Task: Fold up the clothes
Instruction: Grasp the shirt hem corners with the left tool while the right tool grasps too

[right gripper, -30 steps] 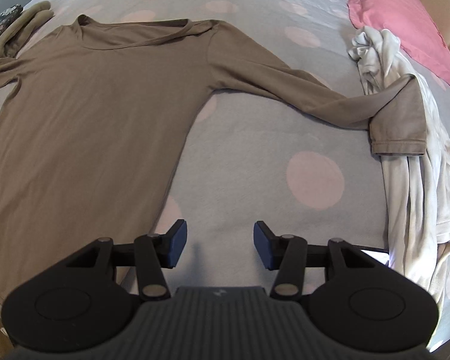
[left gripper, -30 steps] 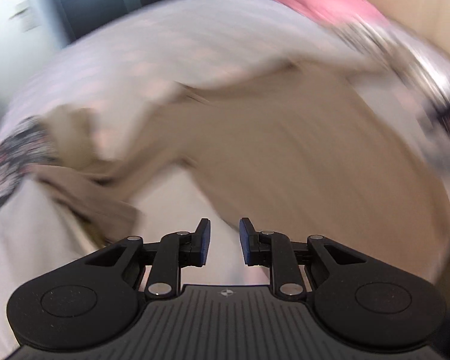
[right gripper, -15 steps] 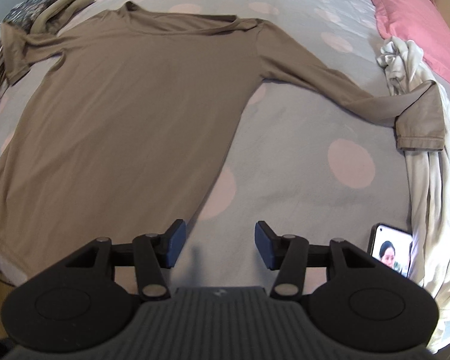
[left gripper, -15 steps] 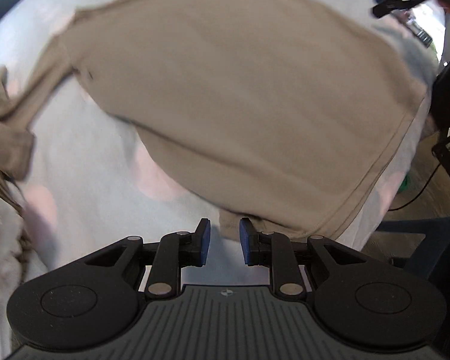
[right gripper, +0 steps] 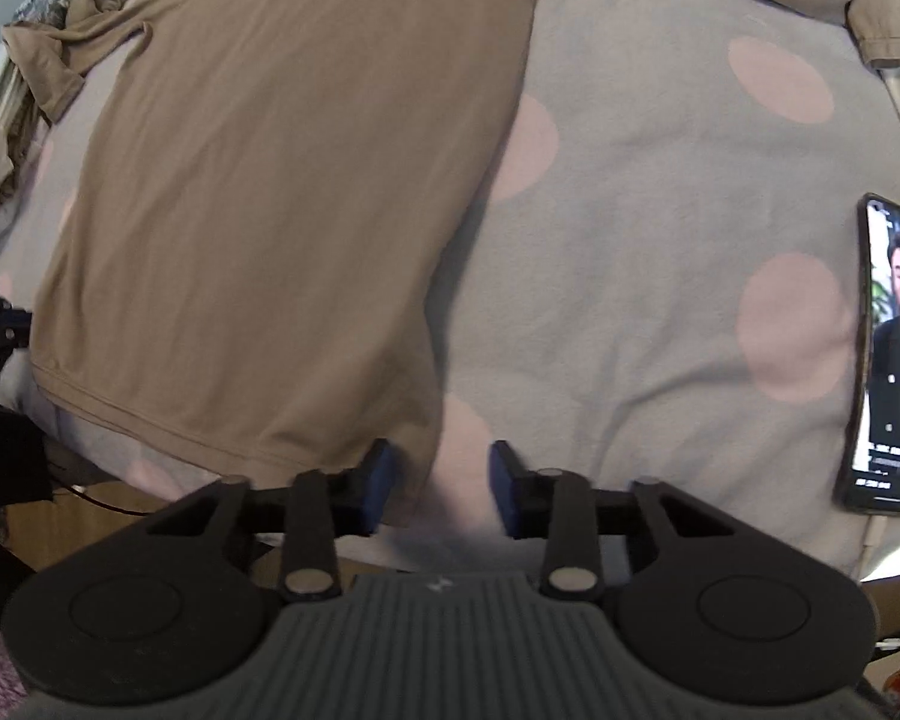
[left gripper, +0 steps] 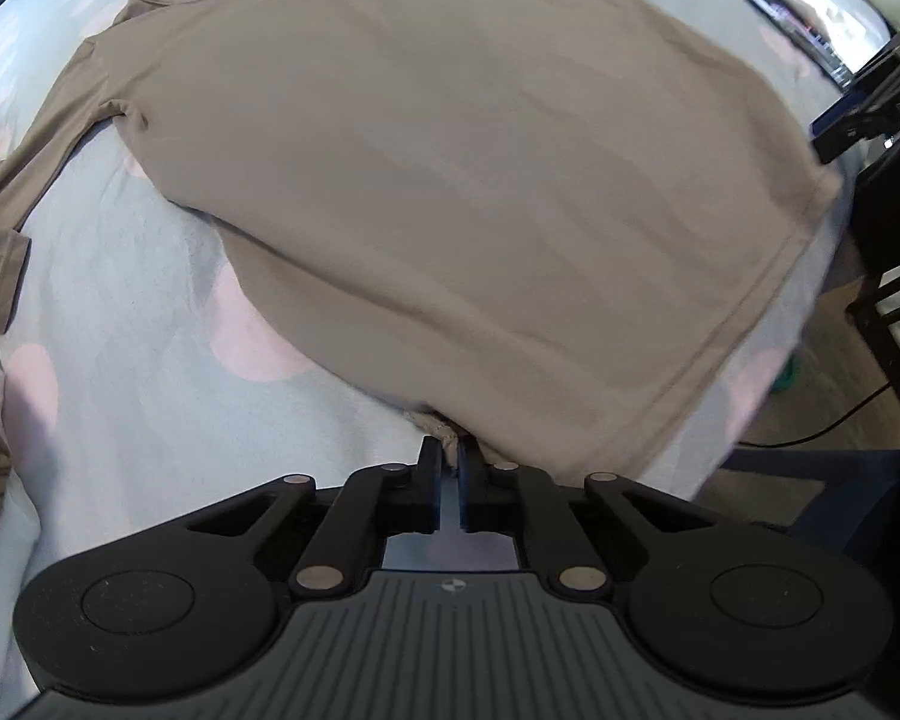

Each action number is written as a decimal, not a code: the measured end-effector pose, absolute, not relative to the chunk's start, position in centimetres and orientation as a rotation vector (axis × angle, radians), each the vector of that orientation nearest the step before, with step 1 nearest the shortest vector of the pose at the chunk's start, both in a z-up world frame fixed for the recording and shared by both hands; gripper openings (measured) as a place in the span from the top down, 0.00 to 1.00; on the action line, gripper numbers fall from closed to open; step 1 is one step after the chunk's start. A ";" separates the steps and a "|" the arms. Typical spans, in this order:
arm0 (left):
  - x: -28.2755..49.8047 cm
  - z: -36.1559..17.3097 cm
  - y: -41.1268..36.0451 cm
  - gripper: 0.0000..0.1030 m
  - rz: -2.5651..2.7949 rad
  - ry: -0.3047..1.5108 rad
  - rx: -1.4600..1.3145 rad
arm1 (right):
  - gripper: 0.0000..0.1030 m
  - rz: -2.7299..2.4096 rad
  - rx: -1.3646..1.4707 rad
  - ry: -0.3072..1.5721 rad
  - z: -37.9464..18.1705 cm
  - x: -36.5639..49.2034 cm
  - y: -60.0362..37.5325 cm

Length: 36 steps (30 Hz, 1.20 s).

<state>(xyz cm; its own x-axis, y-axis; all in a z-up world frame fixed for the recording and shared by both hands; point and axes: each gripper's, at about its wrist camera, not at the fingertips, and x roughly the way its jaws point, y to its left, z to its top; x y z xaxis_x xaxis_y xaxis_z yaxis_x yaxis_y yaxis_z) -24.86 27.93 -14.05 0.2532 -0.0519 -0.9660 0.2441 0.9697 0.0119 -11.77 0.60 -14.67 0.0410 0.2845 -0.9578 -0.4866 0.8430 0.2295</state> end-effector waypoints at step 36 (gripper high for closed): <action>-26.3 -11.7 38.3 0.92 0.338 1.417 -0.160 | 0.66 0.570 -0.091 1.442 -14.7 -11.8 1.3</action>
<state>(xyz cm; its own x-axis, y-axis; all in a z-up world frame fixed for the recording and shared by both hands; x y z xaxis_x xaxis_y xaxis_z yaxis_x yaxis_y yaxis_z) -26.34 38.34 -11.75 0.1159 0.1348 -0.9841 -0.3242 0.9416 0.0908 -11.82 1.31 -14.72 0.0211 0.3133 -0.9494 -0.4201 0.8645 0.2759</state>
